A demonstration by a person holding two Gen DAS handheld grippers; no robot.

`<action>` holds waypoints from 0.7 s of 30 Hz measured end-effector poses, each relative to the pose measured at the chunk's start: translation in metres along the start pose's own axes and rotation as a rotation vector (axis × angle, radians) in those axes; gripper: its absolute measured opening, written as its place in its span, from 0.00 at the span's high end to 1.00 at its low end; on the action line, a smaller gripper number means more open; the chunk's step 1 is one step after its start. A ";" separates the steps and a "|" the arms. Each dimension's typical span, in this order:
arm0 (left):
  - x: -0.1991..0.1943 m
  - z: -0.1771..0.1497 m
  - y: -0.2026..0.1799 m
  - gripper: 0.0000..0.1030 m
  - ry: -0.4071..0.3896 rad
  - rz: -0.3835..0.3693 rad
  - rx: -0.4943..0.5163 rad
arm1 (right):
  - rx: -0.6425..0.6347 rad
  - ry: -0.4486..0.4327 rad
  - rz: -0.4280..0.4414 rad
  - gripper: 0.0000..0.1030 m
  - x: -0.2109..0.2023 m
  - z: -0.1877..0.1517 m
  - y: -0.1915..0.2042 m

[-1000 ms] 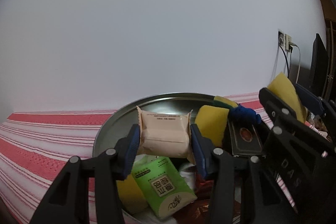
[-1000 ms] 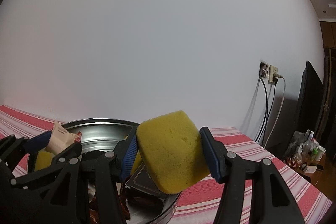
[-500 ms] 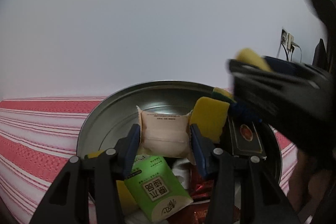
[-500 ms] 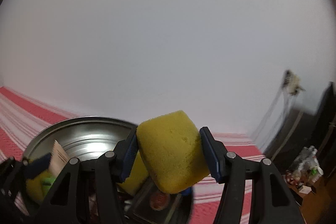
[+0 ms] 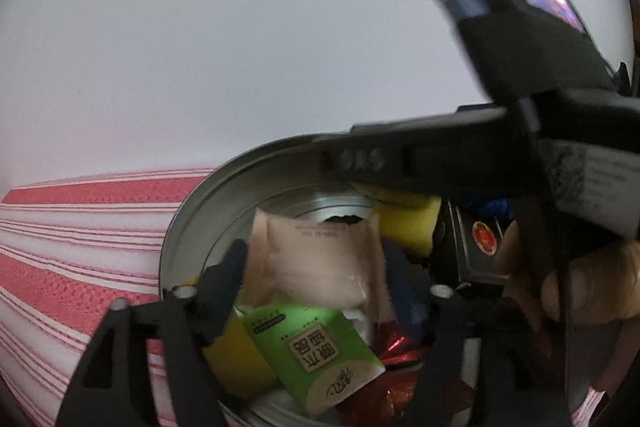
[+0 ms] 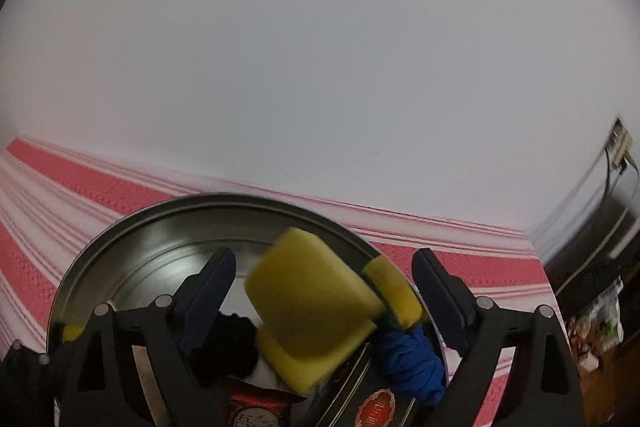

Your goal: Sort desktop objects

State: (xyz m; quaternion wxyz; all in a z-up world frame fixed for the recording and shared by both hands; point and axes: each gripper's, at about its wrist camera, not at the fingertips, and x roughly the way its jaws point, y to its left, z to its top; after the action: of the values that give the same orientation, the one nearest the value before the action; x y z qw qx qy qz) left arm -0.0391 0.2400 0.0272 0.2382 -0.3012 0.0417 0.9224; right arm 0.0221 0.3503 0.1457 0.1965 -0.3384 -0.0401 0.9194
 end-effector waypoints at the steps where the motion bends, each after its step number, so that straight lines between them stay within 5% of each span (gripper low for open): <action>1: -0.001 0.000 0.001 0.21 0.002 -0.007 -0.004 | 0.028 -0.013 0.000 0.11 -0.004 -0.001 -0.005; 5: -0.007 -0.001 0.004 0.05 -0.003 -0.016 -0.025 | 0.153 -0.038 0.001 0.11 -0.023 -0.007 -0.030; 13: -0.013 0.001 0.003 0.01 -0.028 -0.015 0.002 | 0.371 -0.130 -0.001 0.11 -0.062 -0.045 -0.070; 18: -0.020 0.000 0.000 0.01 -0.062 0.002 0.037 | 0.567 -0.260 -0.025 0.06 -0.094 -0.093 -0.089; 21: -0.026 -0.003 0.001 0.01 -0.097 0.033 0.043 | 0.647 -0.396 -0.126 0.06 -0.109 -0.130 -0.081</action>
State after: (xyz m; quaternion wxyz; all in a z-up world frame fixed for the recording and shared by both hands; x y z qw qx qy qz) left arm -0.0194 0.2281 0.0395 0.2310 -0.2502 0.0548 0.9386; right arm 0.2080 0.3747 0.1286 0.3377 -0.0719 0.1941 0.9182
